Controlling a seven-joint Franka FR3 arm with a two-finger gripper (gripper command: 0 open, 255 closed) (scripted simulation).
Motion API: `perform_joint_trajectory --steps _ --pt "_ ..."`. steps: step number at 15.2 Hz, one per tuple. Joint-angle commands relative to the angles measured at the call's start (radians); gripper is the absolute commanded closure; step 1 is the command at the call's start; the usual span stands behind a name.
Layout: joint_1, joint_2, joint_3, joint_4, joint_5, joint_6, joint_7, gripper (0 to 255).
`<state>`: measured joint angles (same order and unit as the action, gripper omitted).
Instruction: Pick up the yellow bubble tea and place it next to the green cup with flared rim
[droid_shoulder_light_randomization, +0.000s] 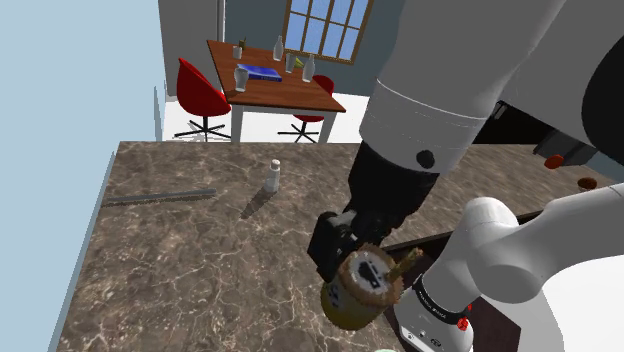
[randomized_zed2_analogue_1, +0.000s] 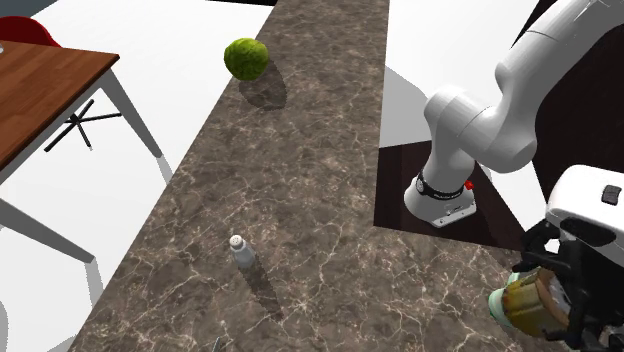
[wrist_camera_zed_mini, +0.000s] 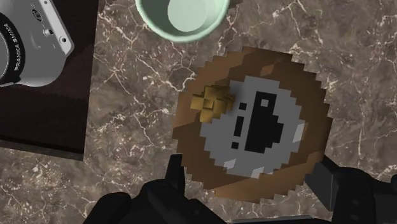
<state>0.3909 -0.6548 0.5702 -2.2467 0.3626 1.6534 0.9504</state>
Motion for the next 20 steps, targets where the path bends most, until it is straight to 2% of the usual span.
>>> perform_joint_trajectory --steps 1,4,20 --pt "0.009 0.013 0.046 0.021 0.020 0.005 0.052 255" --pt "0.018 0.025 0.097 0.050 0.041 0.005 0.111 255" --pt "0.030 0.035 0.170 -0.145 0.091 0.214 0.091 255"
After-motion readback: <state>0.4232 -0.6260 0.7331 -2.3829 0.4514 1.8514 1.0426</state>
